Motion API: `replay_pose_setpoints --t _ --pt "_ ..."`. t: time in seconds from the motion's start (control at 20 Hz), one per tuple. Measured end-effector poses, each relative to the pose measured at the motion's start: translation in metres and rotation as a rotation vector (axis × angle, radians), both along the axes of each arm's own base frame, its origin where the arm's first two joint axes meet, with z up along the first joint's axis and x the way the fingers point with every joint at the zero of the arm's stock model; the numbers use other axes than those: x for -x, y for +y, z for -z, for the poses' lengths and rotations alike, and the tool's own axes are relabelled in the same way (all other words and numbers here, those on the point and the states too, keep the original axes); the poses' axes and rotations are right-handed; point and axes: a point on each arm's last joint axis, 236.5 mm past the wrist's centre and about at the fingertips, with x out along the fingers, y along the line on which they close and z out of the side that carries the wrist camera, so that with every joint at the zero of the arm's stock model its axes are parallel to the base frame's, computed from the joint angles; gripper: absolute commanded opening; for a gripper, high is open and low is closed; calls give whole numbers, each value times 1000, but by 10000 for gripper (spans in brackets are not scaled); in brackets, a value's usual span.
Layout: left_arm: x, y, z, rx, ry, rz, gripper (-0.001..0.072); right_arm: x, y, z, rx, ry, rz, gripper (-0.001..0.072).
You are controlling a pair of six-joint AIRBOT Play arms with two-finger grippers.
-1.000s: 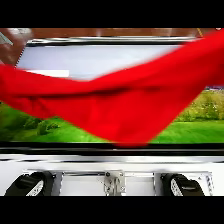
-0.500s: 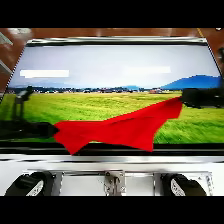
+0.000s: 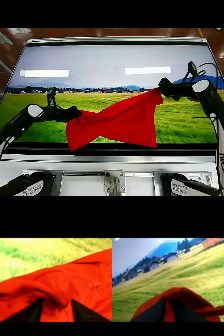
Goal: Fold the shirts.
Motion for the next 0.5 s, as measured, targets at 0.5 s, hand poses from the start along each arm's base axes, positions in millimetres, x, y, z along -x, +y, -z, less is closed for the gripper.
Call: replay_pose_setpoints --t 0.5 --pt "14 83 -49 21 158 52 701 44 -96 -43 212 49 -62 672"
